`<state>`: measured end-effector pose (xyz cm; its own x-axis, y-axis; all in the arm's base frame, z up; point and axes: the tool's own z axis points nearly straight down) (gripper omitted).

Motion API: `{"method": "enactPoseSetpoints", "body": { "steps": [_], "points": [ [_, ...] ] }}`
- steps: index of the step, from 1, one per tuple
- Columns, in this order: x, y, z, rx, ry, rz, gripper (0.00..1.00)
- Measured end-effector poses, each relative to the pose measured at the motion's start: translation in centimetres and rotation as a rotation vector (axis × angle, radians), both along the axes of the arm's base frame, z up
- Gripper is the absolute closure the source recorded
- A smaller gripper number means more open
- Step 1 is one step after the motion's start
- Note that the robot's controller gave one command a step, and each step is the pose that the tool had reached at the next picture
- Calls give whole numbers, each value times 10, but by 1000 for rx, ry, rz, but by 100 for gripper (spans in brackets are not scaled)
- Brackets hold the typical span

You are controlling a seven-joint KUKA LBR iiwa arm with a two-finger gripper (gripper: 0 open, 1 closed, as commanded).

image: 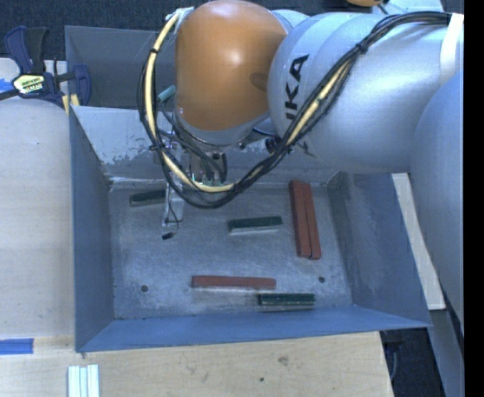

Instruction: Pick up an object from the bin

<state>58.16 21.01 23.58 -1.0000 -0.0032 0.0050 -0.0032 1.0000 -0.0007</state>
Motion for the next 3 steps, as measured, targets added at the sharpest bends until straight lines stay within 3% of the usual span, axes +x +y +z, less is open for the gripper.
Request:
{"method": "enactPoseSetpoints", "body": {
  "steps": [1,2,3],
  "points": [
    [2,-1,5,2,-8,-3,0],
    [15,0,-52,4,-14,-14,0],
    [16,22,-123,2,-10,-148,0]
  ]
}}
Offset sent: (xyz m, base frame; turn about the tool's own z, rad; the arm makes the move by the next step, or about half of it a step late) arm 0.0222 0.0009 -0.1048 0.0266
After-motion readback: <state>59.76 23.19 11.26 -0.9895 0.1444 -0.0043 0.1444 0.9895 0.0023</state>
